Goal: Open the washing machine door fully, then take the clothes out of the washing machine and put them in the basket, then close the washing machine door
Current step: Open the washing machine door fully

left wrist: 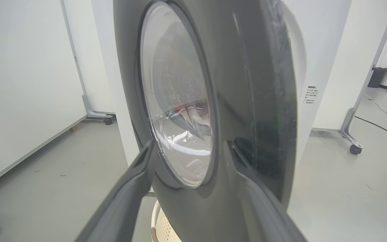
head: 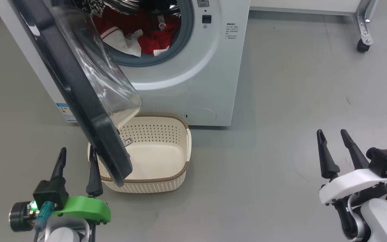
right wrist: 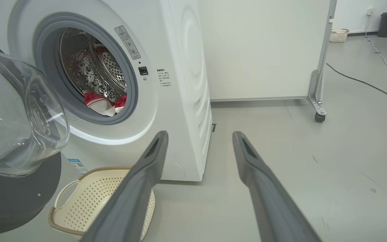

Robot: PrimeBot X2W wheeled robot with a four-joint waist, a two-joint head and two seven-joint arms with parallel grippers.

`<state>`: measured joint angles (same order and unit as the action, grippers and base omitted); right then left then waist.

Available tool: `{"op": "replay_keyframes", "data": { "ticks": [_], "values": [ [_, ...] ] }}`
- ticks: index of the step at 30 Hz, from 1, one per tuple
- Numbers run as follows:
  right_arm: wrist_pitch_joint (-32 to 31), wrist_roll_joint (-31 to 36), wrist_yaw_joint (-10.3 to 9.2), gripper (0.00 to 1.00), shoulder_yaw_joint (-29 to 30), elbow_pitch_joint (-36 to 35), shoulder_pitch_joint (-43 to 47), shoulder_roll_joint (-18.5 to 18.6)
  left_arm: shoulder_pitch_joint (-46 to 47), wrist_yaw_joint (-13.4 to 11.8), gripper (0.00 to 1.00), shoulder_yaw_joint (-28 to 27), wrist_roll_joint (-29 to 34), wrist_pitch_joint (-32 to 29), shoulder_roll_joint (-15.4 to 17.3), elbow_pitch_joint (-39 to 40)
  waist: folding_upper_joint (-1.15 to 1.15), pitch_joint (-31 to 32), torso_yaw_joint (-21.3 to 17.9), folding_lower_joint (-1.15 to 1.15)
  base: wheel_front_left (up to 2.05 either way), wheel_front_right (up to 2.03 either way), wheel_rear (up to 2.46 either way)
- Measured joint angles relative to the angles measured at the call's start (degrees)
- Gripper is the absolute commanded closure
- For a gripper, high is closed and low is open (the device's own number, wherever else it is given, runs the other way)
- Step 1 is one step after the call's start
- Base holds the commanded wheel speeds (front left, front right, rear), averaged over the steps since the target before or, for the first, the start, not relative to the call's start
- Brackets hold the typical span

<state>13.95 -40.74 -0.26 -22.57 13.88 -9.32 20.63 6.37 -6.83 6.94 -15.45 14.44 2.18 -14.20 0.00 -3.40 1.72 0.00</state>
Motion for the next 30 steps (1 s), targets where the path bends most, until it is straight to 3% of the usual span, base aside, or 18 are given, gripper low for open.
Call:
{"op": "replay_keyframes", "data": {
  "ticks": [9,30],
  "values": [
    [0.0,1.27,-0.49,0.0,0.25,-0.25,2.32,-2.53,0.0,0.0,0.0,-0.23,-0.14,0.0,0.0,0.05,0.0,0.42,0.07,0.0,0.0,0.0,0.0],
    [0.07,5.19,-0.48,0.0,3.6,-3.43,5.15,-4.42,-1.88,0.0,0.0,-1.03,-0.16,0.0,-0.01,0.24,0.0,0.77,-0.16,0.0,0.0,0.0,0.0]
  ]
}}
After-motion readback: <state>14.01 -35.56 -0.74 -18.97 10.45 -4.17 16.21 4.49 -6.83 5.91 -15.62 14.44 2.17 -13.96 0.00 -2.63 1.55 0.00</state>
